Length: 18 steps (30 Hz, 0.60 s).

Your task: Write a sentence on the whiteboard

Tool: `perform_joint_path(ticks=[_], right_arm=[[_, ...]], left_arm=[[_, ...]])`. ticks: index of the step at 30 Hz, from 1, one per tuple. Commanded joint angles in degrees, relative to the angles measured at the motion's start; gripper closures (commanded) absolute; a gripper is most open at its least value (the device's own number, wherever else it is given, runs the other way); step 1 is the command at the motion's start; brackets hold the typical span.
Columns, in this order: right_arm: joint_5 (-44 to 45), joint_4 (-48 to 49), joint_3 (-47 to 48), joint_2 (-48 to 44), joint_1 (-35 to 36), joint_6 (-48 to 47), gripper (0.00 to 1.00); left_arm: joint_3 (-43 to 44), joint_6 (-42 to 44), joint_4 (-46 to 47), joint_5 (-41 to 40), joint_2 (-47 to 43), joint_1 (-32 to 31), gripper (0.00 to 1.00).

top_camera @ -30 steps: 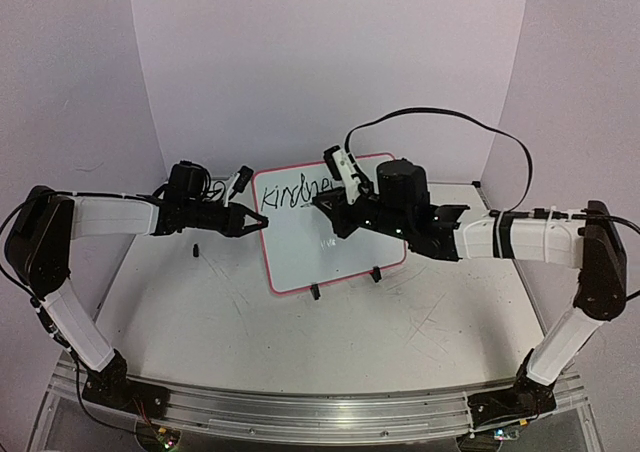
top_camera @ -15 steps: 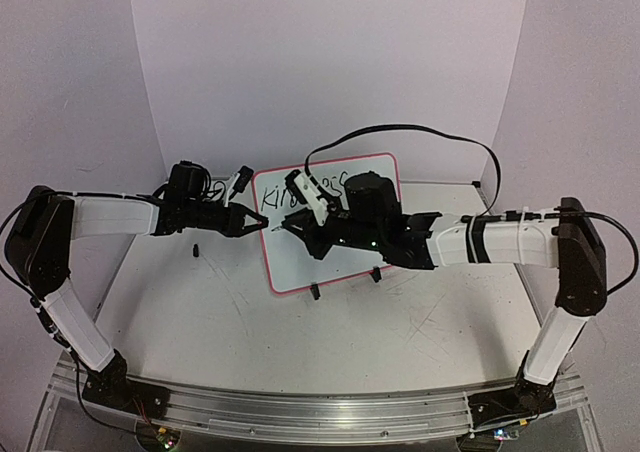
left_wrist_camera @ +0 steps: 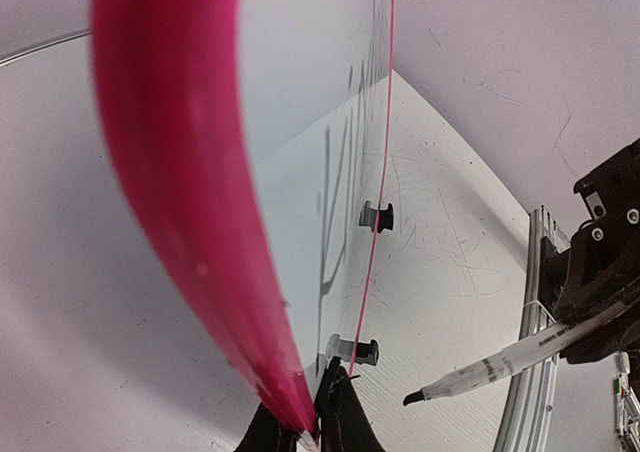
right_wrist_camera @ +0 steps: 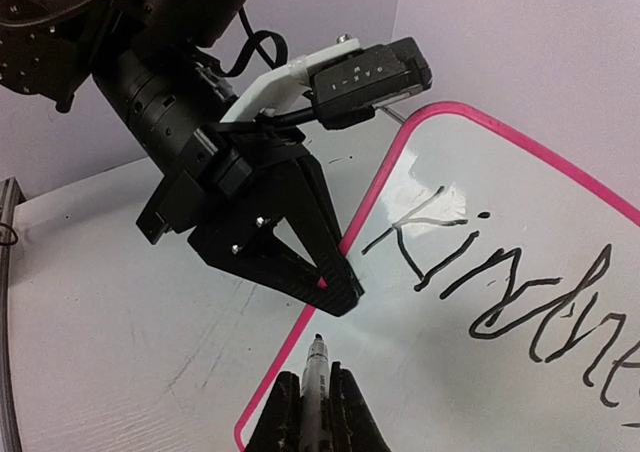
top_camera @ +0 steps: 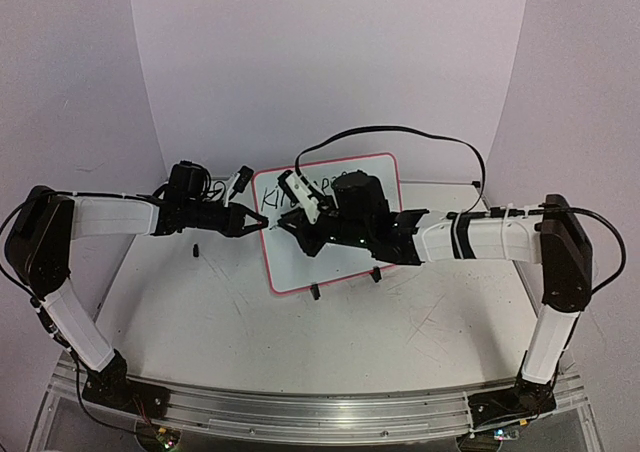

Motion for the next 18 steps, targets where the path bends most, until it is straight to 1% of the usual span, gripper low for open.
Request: perform_joint_path(ticks=[1,11,18], right_arm=[[-1.41,-0.22,3.59,1.55,0.18,-0.14,1.00],[-1.08,-1.51,6.71,4.76,0.27,0.39,1.00],[2.39,-1.86,7.35,5.39,0.28,0.81,1.00]], left_arm=[[1.36,4.86,-0.81,-12.53,1.10,0.88,1.00],[1.46,4.94,-0.83,-12.56,0.86,0.89,1.00],[1.30,4.95,-0.88,-12.60,0.67,0.89,1.00]])
